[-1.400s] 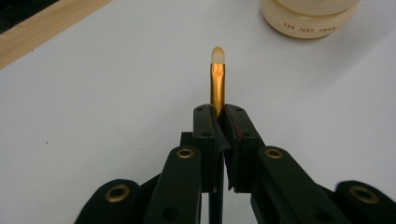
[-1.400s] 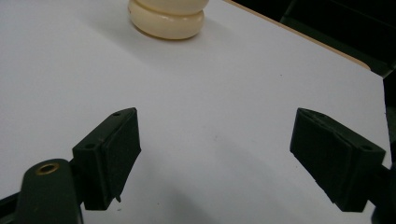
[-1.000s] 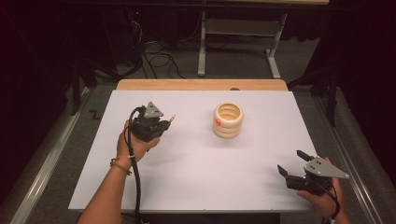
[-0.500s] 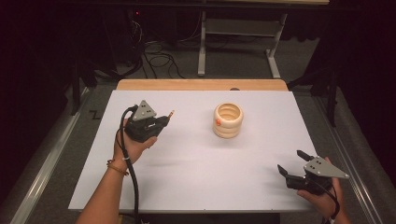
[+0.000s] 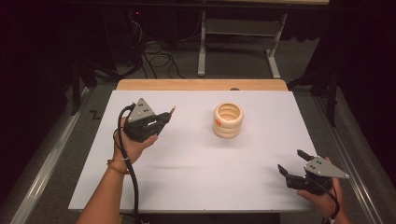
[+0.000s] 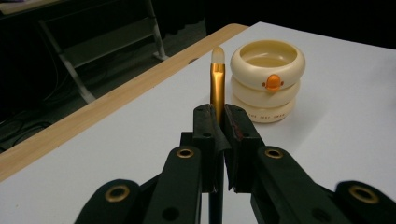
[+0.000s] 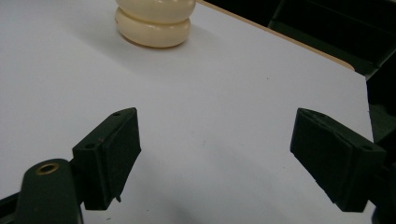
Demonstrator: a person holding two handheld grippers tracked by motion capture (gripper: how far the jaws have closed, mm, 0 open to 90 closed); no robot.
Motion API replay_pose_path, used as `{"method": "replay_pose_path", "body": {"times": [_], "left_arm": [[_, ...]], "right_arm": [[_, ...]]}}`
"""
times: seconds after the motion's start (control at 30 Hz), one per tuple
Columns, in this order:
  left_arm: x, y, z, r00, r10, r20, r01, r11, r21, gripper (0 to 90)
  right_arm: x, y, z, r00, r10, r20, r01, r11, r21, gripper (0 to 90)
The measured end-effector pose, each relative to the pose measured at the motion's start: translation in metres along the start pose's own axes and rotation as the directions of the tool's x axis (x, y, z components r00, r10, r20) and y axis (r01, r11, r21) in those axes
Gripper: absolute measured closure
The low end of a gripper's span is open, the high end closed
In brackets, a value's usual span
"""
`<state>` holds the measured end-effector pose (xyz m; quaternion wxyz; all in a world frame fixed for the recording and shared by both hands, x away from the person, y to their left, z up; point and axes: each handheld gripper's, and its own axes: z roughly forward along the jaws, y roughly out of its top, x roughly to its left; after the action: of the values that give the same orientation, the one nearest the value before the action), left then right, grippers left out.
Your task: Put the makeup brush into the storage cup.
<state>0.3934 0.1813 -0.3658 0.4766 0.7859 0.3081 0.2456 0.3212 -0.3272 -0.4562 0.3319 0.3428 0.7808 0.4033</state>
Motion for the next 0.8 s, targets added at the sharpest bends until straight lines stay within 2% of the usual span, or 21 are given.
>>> {"method": "replay_pose_path", "body": {"times": [0.13,0.33,0.47,0.63,0.8], "left_arm": [[-0.002,0.010,-0.001,0.9999,0.015,0.003,-0.015,0.9998,-0.014,84.4],[-0.002,0.019,0.000,0.9997,0.016,0.016,-0.015,0.9992,-0.038,84.5],[-0.003,0.025,0.004,0.9995,0.026,0.020,-0.026,0.9992,-0.030,84.5],[-0.004,0.034,0.007,0.9988,0.026,0.041,-0.024,0.9981,-0.056,84.4],[-0.007,0.042,0.011,0.9980,0.039,0.050,-0.036,0.9976,-0.058,84.4]], "right_arm": [[0.000,0.000,0.000,1.0000,-0.003,-0.001,0.003,1.000,0.001,16.9],[0.000,0.000,0.000,1.0000,0.006,0.001,-0.006,1.000,0.001,16.9],[-0.001,0.000,-0.001,1.0000,0.006,0.001,-0.006,1.000,-0.002,16.9],[-0.001,0.000,-0.001,1.0000,0.003,0.002,-0.003,1.000,-0.003,16.9],[-0.001,0.000,-0.001,1.0000,0.007,0.001,-0.007,1.000,-0.003,16.9]]}}
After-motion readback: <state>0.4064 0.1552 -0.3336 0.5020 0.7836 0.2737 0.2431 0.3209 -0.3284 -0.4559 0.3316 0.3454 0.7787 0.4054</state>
